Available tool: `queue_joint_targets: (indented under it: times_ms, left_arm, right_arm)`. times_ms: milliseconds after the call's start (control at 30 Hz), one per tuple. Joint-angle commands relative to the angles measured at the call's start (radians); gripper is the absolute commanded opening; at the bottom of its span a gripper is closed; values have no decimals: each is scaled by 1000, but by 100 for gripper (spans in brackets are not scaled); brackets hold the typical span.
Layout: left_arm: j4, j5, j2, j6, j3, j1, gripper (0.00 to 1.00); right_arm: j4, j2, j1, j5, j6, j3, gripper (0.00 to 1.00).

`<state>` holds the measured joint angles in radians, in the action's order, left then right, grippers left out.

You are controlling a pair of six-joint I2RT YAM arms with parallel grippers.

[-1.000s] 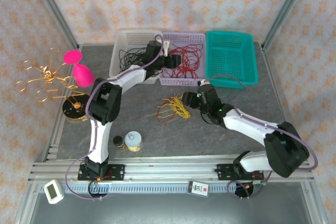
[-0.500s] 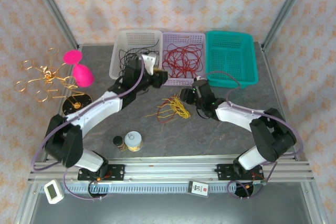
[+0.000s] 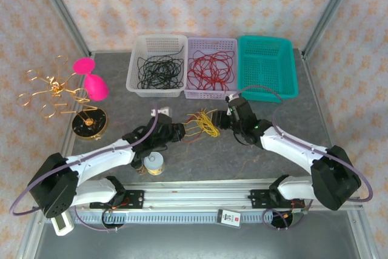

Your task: Untangle the cables

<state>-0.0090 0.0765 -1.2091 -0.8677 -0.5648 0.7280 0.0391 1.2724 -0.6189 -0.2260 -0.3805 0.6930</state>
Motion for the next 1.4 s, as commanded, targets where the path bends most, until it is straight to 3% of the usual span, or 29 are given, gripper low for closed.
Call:
queue_joint_targets:
  times_ms: [0,267,567,800,1367]
  left_arm:
    - [-30,-56,-60,-283,-1,31,34]
    - [-191,-68,-241,-456,-148,106,28]
    - [-436,-138,-337,-478,-322,105,33]
    - [-553,-122,-446,-478,-402,105,35]
    - [-639,-153,-574,-432,-499,88,40]
  right_arm:
    - [-6,-16,-1,21,6,-38,41]
    - [-70,-28,-1,88,31,-89,40]
    - [-126,-64,-1,102,52,-151,41]
    - [-151,-83,0,115,52,-186,41]
    - [-160,-114,5,122,60,-220,41]
